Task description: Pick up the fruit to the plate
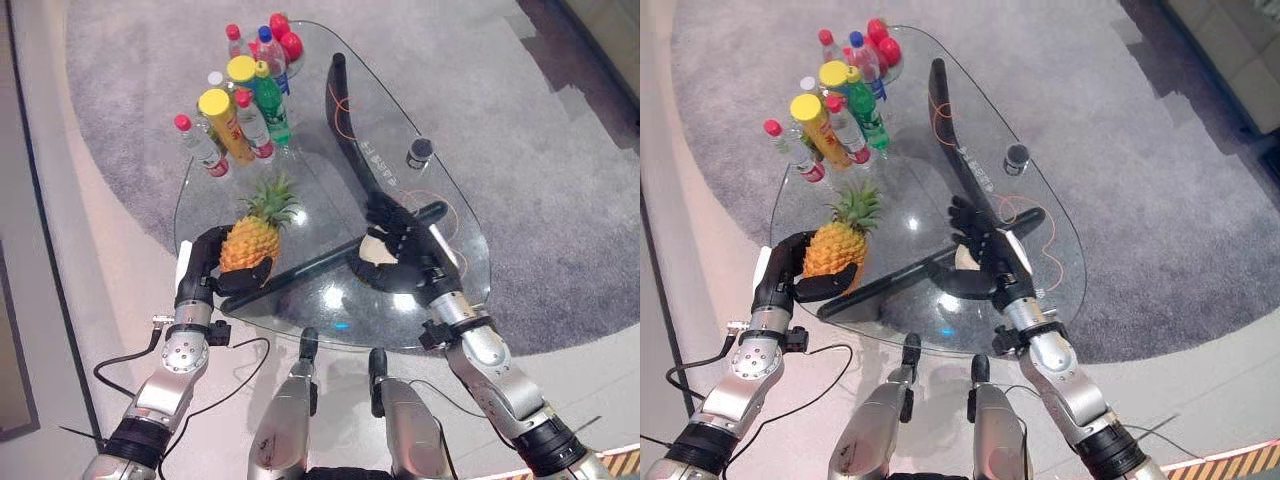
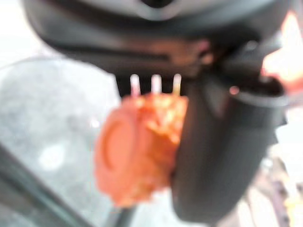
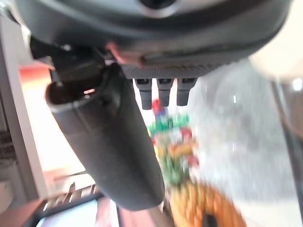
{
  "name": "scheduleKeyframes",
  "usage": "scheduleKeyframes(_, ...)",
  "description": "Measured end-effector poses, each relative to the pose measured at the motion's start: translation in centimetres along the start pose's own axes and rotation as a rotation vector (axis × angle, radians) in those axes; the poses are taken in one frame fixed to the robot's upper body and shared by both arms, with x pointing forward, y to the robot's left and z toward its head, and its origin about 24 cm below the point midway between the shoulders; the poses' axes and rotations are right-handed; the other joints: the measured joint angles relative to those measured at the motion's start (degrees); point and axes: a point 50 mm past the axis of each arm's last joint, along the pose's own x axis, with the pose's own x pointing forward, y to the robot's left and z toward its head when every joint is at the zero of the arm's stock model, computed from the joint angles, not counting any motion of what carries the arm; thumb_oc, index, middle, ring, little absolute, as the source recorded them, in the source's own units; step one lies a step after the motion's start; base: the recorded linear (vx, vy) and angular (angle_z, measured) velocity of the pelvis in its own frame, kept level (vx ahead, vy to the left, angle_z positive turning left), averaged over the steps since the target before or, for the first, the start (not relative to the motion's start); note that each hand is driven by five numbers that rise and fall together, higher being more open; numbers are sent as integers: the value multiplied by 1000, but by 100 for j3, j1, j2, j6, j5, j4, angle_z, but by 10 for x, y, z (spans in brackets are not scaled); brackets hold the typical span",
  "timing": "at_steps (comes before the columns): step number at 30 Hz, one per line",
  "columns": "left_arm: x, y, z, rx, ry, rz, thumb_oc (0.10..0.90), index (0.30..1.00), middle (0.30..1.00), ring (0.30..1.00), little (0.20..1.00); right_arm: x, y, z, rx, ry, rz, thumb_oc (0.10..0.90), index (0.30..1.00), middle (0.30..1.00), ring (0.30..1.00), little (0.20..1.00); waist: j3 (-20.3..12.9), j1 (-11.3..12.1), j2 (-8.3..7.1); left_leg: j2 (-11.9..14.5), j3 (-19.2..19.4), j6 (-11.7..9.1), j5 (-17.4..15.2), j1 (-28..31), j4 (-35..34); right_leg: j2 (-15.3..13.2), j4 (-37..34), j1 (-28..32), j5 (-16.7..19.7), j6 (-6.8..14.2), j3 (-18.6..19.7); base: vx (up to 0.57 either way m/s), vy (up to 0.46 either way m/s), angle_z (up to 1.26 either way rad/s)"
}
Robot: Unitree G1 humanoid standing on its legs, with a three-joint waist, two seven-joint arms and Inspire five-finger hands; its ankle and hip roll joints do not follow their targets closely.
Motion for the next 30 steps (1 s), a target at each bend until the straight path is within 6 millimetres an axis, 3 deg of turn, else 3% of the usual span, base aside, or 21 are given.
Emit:
scheduleKeyframes(7,3,-9,16,11,-66,-75,100,300,300,300,200,11,17,3,108,-16,18,800,900,900,900,900,0,161,0,-65,-80,-12,-9,135,-11,-71,-68,201,-34,19,-68,48,-1,8)
scheduleKeyframes(18,2,-9,36,10,-157,-100,100,300,300,300,200,10,13,4,201,-68,-210,800,900,900,900,900,1,249,1,-107,-91,-13,-11,173,-14,-111,-93,261,-62,70,-82,3,2,0)
scheduleKeyframes(30,1,-9,40,1,-187,-99,100,300,300,300,200,4,9,-6,423,-17,-381,800,900,900,900,900,2,245,3,-118,-104,14,12,179,-88,-130,-231,307,-46,85,-116,-1,1,1)
